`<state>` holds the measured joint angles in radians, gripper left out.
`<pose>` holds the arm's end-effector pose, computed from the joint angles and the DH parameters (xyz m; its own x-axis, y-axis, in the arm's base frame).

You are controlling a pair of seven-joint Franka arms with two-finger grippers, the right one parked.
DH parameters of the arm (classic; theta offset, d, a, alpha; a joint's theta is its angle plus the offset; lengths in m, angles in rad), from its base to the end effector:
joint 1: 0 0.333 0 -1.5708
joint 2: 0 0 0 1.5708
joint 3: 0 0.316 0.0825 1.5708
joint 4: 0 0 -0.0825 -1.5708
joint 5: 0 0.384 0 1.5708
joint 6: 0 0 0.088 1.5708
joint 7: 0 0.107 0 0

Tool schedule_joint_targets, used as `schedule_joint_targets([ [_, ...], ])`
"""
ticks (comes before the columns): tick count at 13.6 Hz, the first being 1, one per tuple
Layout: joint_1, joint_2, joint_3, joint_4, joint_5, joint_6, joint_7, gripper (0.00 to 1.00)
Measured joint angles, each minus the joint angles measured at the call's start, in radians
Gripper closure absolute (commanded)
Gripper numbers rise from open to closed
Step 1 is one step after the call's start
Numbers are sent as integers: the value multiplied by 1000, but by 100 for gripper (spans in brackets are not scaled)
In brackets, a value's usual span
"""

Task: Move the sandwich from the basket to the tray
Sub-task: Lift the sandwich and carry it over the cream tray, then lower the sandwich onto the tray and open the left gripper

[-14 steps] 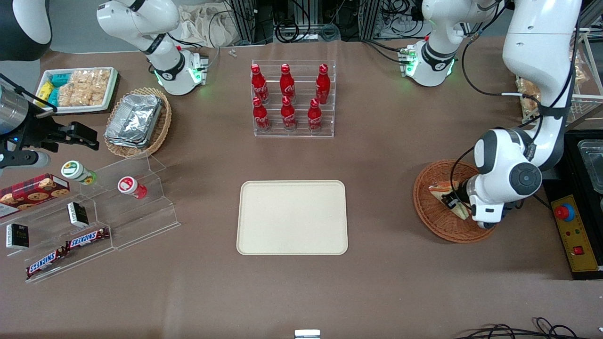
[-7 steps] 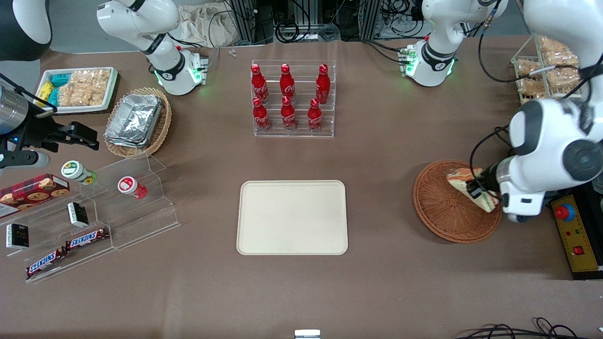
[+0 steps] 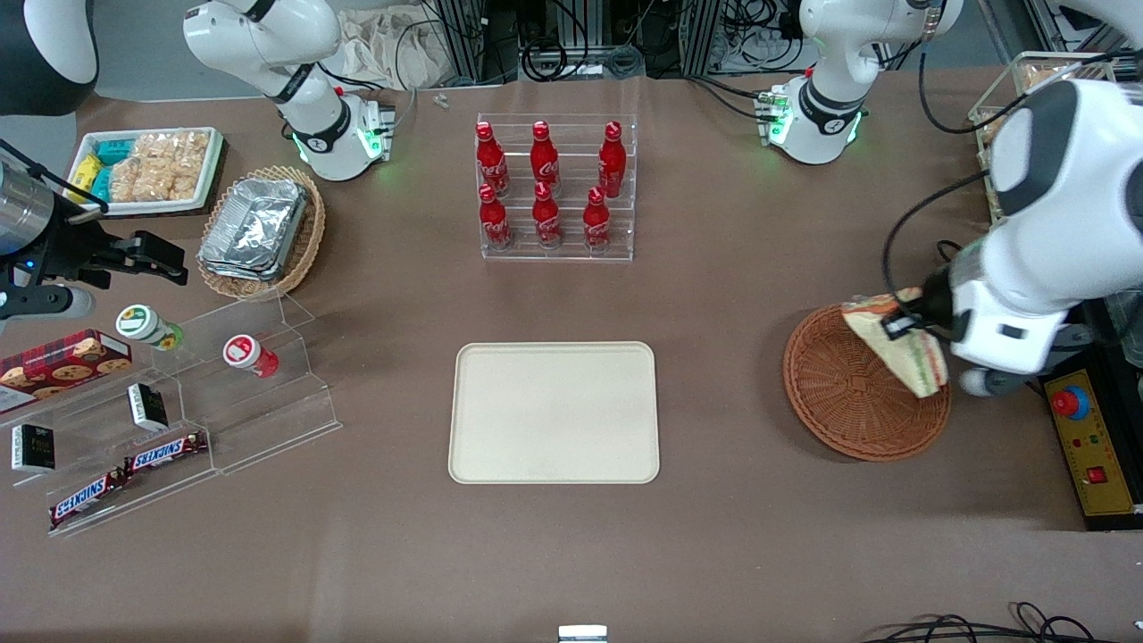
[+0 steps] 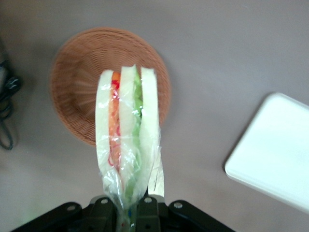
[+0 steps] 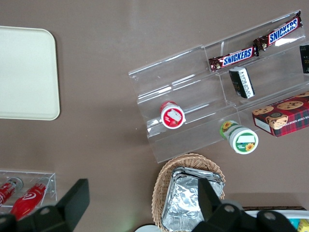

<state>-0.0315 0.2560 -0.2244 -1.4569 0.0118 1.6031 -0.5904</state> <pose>0.6100 -0.1421 0.5326 0.9374 0.3303 -0.1107 0.3301 -0.9437 -0.0204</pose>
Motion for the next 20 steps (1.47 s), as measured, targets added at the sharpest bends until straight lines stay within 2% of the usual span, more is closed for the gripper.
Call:
schedule_joint_targets([
  [2,-10,48,-100,1,1,80,78,100],
  [4,-62,118,-148,1,17,174,103,100],
  [9,-231,339,-154,4,108,429,105,100],
  [15,-272,537,-153,57,138,532,113,100],
  [16,-272,556,-152,69,139,537,112,74],
  [17,-272,572,-150,83,140,538,111,19],
  [18,-272,582,-150,95,140,538,104,1],
  [20,-272,587,-150,109,140,534,69,1],
])
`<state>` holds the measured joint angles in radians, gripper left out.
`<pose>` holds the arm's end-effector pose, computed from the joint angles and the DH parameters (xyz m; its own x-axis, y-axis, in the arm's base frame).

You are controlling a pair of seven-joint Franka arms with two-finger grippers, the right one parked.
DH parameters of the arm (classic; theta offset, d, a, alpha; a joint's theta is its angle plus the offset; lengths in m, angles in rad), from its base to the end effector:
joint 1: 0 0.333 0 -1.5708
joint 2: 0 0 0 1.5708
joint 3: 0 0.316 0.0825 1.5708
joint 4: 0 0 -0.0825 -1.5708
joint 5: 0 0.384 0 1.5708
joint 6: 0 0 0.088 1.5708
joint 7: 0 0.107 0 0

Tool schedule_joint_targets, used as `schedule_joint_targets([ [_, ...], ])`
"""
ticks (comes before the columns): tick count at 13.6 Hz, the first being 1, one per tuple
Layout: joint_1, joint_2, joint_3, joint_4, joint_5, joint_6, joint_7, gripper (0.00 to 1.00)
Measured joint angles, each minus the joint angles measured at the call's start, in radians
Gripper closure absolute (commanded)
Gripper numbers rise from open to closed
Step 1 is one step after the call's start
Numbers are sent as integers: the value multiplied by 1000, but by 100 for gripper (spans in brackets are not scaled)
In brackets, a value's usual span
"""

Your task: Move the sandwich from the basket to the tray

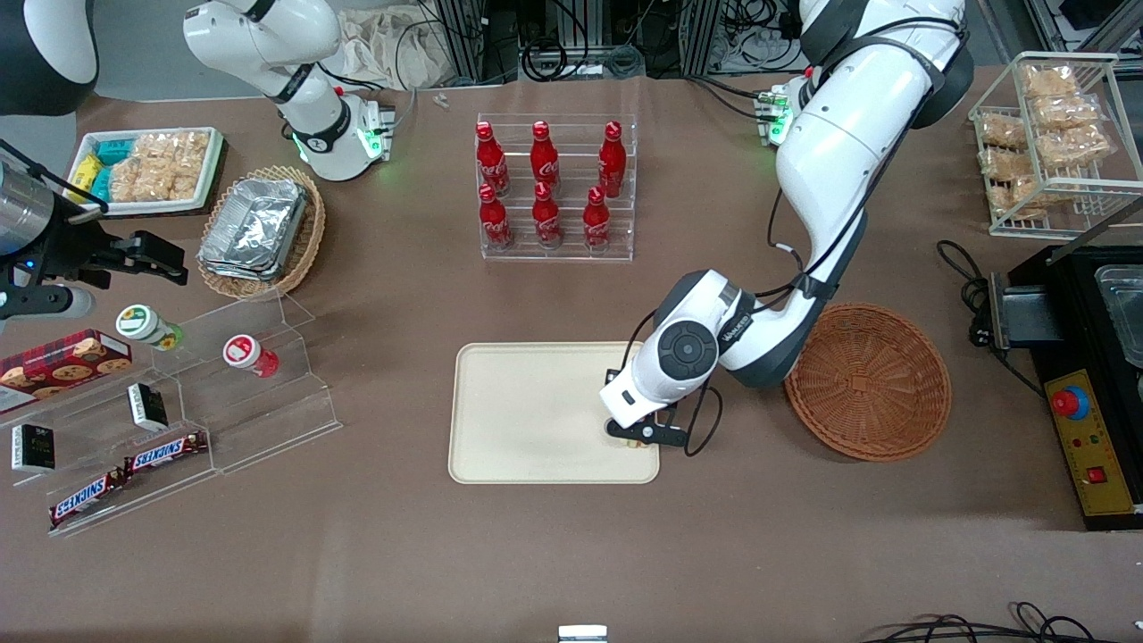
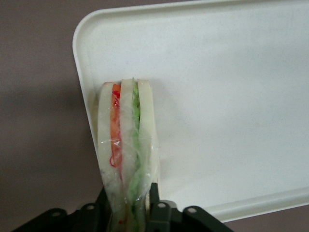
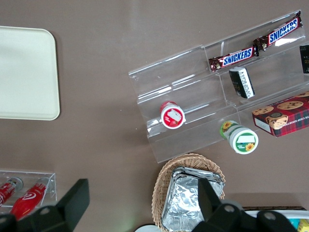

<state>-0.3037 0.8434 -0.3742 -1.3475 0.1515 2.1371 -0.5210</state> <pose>0.6151 -0.4073 0.2423 0.9892 -0.1266 -0.0742 -0.1163 -0.9848 0.1289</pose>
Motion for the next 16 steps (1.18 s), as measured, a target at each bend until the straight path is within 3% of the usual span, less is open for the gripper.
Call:
schedule_joint_targets([
  [7,21,-86,0,180,0,-333,-28,1],
  [13,225,-397,4,103,0,-452,-13,1],
  [16,319,-496,6,59,-3,-556,119,1],
])
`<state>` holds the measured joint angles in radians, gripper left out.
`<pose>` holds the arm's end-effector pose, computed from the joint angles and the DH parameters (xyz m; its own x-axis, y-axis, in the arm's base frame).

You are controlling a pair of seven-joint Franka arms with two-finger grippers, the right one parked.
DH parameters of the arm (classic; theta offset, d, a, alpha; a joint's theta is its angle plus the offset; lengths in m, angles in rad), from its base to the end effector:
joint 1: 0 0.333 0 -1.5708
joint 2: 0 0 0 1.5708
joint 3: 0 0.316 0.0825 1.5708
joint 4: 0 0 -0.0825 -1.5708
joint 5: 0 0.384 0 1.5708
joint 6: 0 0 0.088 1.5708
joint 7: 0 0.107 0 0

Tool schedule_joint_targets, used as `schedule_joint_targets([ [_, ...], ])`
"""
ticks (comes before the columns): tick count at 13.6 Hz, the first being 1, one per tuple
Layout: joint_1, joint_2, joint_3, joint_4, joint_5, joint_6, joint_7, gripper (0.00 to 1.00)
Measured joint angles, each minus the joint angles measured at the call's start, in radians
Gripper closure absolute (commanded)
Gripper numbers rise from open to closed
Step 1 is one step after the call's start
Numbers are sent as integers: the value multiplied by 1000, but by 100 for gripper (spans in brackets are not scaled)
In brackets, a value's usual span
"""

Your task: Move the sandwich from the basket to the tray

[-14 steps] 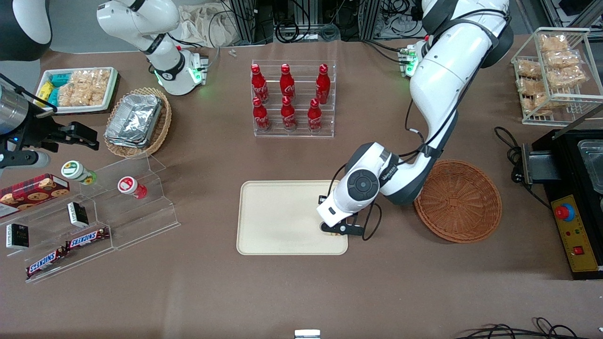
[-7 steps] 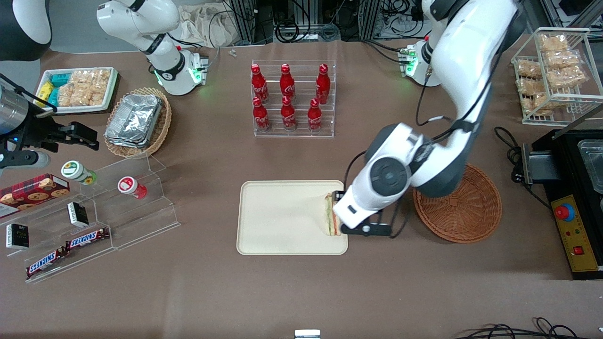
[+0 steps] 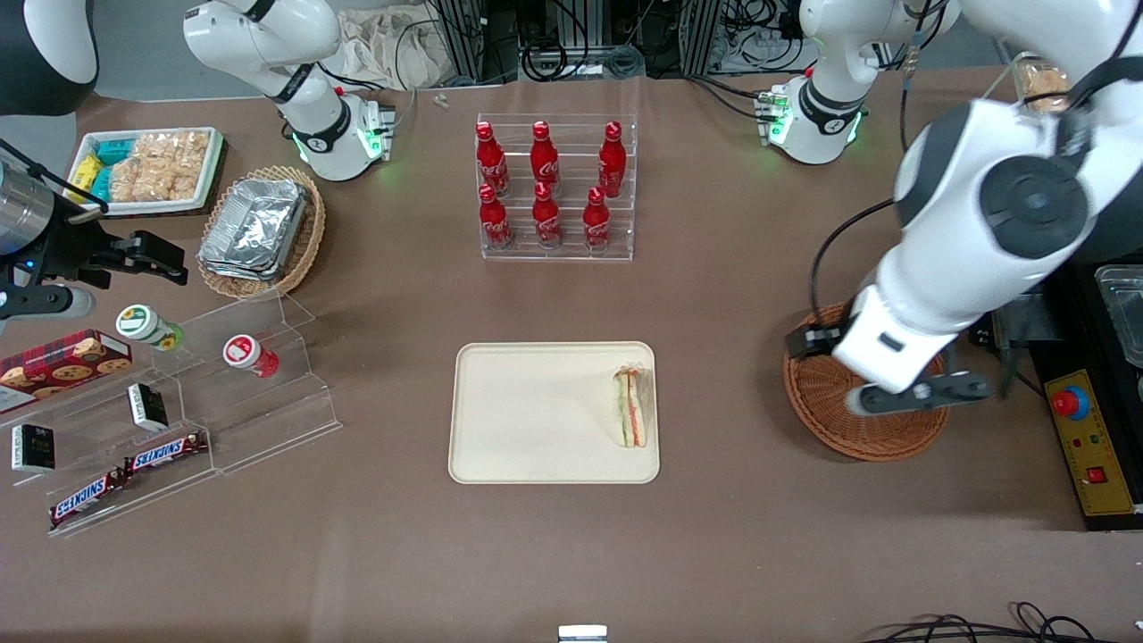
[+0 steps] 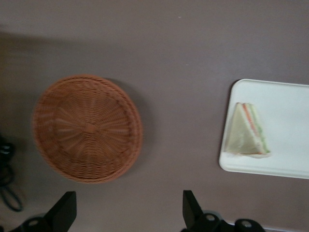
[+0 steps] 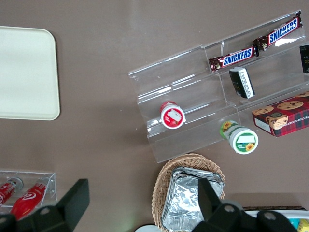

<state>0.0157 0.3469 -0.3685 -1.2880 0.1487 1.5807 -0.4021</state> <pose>0.6295 -0.1711 0.5599 0.9978 0.0639 -0.0196 0.0632 -0.9973 -0.0364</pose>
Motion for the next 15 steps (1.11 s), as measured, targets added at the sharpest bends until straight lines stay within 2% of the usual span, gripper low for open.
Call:
schedule_joint_targets([
  [4,108,-61,5,-14,-1,-77,225,1],
  [13,192,-65,32,-16,-1,-132,251,0],
  [15,211,-68,54,-16,-11,-140,301,0],
])
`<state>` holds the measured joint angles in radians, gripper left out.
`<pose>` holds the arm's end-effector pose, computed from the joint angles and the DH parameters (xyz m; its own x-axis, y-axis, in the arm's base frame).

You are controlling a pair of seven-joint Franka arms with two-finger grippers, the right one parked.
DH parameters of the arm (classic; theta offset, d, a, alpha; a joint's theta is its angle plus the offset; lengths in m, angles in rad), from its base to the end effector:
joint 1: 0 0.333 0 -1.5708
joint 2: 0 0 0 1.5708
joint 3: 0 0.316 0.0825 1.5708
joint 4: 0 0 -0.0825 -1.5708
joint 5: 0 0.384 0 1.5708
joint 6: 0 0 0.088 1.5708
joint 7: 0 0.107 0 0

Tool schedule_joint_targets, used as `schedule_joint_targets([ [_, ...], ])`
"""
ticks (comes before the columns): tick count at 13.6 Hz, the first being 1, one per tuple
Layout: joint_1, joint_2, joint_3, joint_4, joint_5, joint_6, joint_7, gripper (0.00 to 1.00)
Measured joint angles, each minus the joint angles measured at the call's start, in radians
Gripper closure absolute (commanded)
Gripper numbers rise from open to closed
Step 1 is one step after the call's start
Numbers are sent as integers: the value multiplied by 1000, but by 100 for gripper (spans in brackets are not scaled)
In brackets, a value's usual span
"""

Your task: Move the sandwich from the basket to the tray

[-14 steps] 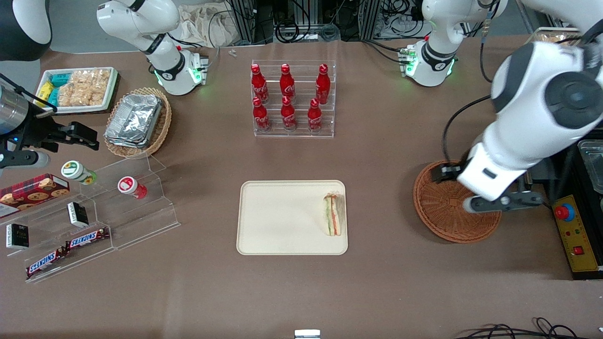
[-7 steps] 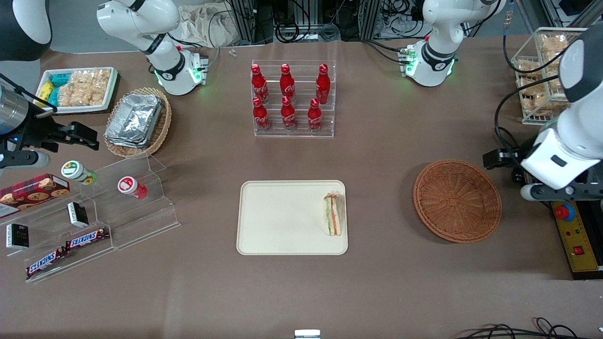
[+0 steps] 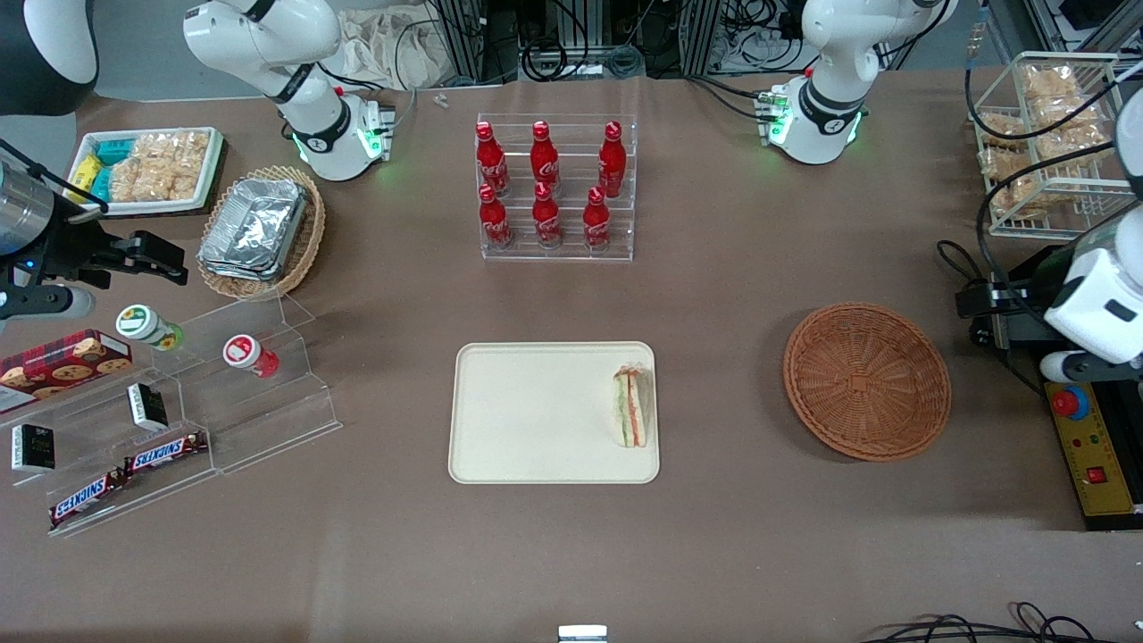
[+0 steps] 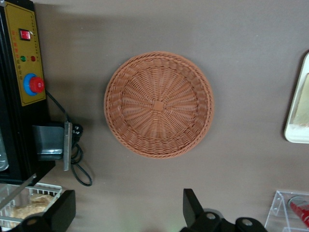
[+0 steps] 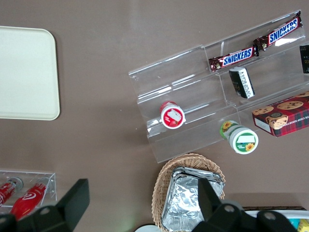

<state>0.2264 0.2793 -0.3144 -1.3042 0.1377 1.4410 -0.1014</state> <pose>0.6212 -0.0102 0.5801 0.9919 0.0321 -0.1230 0.0242 -0.9976 -0.0651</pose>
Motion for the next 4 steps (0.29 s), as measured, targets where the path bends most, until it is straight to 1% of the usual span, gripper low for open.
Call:
schedule_joint_targets([
  [1,-20,-5,42,0,-7,0,25,0],
  [3,-104,-15,162,0,-41,-1,54,0],
  [4,-130,-20,192,0,-52,-2,56,0],
])
